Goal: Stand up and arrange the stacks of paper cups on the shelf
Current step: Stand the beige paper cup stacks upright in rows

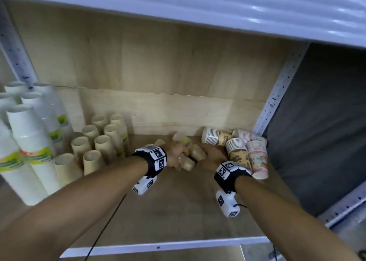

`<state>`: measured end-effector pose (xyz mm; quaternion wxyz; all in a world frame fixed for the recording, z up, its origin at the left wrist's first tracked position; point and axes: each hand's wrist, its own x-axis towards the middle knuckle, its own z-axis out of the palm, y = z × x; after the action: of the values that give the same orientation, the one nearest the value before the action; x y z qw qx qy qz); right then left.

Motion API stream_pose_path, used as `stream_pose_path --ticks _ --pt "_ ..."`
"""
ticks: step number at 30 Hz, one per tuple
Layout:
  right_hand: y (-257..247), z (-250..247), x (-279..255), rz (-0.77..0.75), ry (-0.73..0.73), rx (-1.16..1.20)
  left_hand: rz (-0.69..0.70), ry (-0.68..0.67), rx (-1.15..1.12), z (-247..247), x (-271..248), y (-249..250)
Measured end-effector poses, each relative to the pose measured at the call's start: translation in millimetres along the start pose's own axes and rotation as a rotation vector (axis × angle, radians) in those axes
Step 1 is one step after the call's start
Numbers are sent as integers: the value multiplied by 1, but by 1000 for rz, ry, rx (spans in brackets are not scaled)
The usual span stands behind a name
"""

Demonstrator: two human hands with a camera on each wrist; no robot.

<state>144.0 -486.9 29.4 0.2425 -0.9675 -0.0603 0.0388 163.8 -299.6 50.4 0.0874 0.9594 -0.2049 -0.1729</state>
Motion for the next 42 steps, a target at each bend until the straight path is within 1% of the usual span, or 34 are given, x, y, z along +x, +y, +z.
stream_pose_path --ticks 2,5,8,10,12,14,17,19,22,26,28,30,34,39,42 --pt "1 -1 -2 -67 76 9 42 -5 49 1 9 -1" --pt "4 5 4 -101 65 29 59 -9 94 0 10 0" --pt "11 14 19 -84 54 34 95 54 152 3 12 1" --pt "30 28 39 -64 27 -4 109 84 187 6 12 1" --pt "43 37 51 -48 30 -33 120 90 184 7 11 0" --pt "42 36 49 -91 34 -47 127 100 168 7 10 -1" --pt "7 12 17 -97 77 -99 128 95 136 7 8 -3" --pt "2 3 11 -71 88 -95 115 94 90 7 7 -7" --pt "0 -5 8 2 54 -84 129 130 12 2 -1 -5" --pt "-5 -16 4 22 64 -90 159 156 -86 -12 -17 3" --pt "-9 -21 0 27 79 -98 114 192 -79 -17 -23 4" --pt "-15 -27 -5 24 104 -95 83 233 -71 -21 -29 4" --pt "-33 -41 -15 -3 117 -85 83 324 -125 -35 -45 7" --pt "-61 -56 -17 -67 108 -155 19 328 -302 -47 -57 5" --pt "-73 -62 -23 -80 101 -118 -2 304 -347 -48 -60 5"
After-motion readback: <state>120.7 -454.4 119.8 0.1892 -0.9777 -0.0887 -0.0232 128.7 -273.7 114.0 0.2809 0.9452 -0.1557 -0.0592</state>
